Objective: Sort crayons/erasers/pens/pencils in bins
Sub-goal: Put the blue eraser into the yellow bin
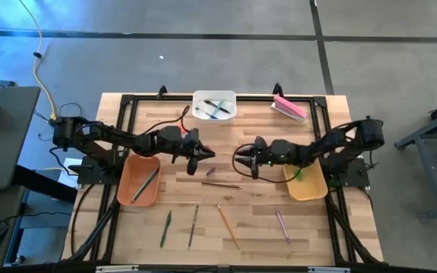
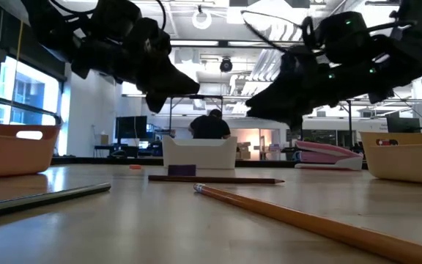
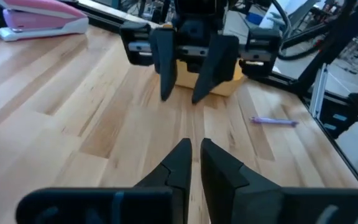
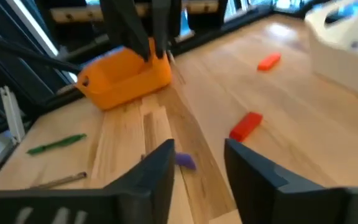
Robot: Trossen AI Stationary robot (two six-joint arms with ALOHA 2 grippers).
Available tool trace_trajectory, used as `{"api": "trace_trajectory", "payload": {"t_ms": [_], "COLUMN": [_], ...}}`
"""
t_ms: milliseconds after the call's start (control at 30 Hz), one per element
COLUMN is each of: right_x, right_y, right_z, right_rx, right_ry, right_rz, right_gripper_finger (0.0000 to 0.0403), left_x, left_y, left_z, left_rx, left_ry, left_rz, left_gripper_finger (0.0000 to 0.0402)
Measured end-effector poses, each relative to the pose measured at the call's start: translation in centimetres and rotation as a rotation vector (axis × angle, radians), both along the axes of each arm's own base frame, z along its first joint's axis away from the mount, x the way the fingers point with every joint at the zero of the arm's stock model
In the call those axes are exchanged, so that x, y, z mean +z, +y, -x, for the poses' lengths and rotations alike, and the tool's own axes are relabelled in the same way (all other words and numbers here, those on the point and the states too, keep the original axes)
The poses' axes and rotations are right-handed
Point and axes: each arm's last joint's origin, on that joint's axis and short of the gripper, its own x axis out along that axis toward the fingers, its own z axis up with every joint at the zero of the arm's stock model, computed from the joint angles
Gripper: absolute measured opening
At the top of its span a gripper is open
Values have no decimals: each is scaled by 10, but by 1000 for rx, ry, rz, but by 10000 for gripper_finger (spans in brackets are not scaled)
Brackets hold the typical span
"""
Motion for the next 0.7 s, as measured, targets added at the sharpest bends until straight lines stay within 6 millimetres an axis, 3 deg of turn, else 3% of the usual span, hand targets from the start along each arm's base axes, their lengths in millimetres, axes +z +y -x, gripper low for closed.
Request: {"api": "trace_trajectory", "payload": {"t_ms": [133,367,533,700], "right_x": [0,14,27,25], "right_y": [-1,4,0,-3], "right_z": [-16,-47,-70,-98], "right_rx": [1,102,240,394], "right_ry": [67,329,414,455], "right_rz": [-2,173,303,349], "right_gripper_finger": [163,170,170,170], "left_x": [-2,-23,-34,-41], "left_y": [-1,-5,-10,-15], "left_z": [2,29,46,65], "left_rx": [-9,9,4,6], "left_ry": [-10,-96,-124,-177], "left_rz": [-28,-48,-56,-71], "left_gripper_finger": [3,1,0,0]}}
